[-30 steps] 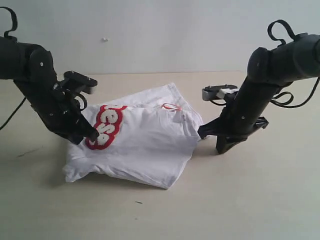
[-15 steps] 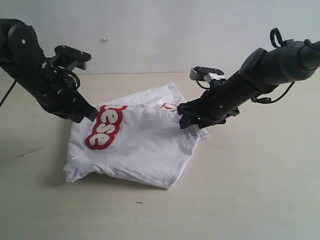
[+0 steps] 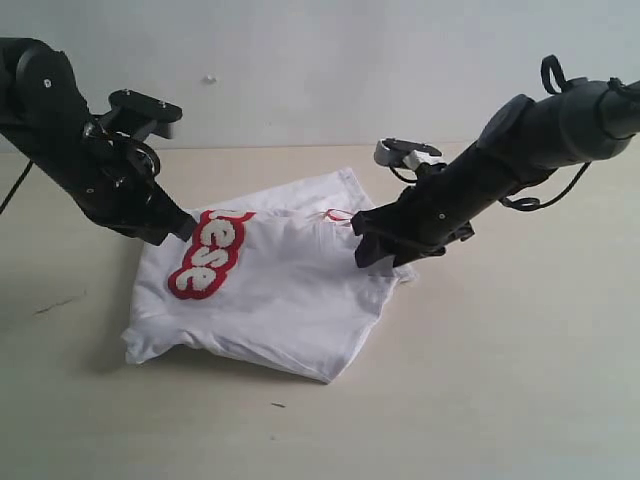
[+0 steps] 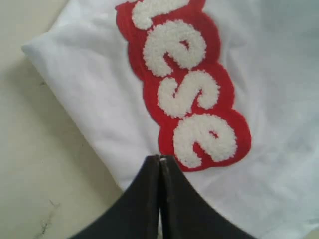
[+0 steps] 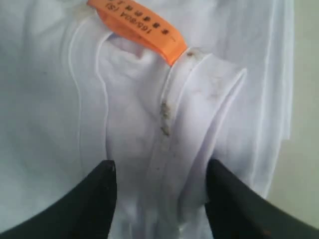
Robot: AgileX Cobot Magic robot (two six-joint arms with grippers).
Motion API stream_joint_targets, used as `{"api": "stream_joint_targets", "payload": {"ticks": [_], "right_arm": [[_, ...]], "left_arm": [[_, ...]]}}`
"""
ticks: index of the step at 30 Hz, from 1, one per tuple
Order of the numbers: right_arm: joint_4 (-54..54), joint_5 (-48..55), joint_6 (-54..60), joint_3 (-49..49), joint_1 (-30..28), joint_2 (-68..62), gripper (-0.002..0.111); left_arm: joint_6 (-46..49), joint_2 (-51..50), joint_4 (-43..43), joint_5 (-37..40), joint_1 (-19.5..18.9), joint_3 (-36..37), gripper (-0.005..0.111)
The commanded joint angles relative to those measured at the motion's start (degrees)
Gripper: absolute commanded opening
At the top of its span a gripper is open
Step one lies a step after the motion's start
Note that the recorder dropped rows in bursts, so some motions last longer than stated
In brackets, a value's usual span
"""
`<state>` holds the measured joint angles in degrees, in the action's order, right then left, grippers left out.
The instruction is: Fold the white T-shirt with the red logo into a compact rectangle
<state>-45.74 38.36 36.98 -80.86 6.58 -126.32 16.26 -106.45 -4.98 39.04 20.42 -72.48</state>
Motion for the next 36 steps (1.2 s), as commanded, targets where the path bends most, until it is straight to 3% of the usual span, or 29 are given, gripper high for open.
{"api": "stream_joint_targets", "payload": {"ticks": [1,6,11,16,18,21,23,24,31,36], "right_arm": [[0.73,2.33,0.38,-0.17,0.05,2.84,0.051],[2.50,7.71,-1.17,-0.04,0.68,2.18,0.051],[12.80,2.24,-9.08,-0.15,3.47,-0.15,0.049],[11.35,1.97,-9.19,-0.15,4.12,1.58,0.047],[9.75,1.82,-7.68,-0.15,4.79,1.58,0.040],[9.27,0.46,-5.76,-0.15,5.80,1.58,0.012],[10.41,-0.70,-5.17,-0.15,5.80,2.29,0.000],[11.64,-1.70,-5.17,-0.15,5.80,3.02,0.000],[14.48,-22.94,8.17,-0.25,5.80,14.03,0.000],[14.90,-44.94,10.54,-0.25,5.80,10.01,0.000]], "left_arm": [[-0.27,-0.04,-0.64,-0.43,0.16,0.16,0.000],[-0.27,-0.04,-0.64,-0.43,0.16,0.16,0.000],[-0.27,-0.04,-1.70,2.02,0.16,0.16,0.000],[-0.27,-0.04,-1.70,0.56,0.16,0.16,0.000],[-0.27,-0.04,-1.70,0.56,0.16,0.16,0.000],[-0.27,-0.04,-1.70,0.99,0.16,0.16,0.000],[-0.27,-0.04,-1.70,1.12,0.16,0.16,0.000],[-0.27,-0.04,-1.70,1.12,0.16,0.16,0.000],[-0.06,-0.04,-1.70,-0.76,0.16,0.16,0.000],[-0.03,-0.04,-1.70,-1.13,0.16,0.16,0.000]]}}
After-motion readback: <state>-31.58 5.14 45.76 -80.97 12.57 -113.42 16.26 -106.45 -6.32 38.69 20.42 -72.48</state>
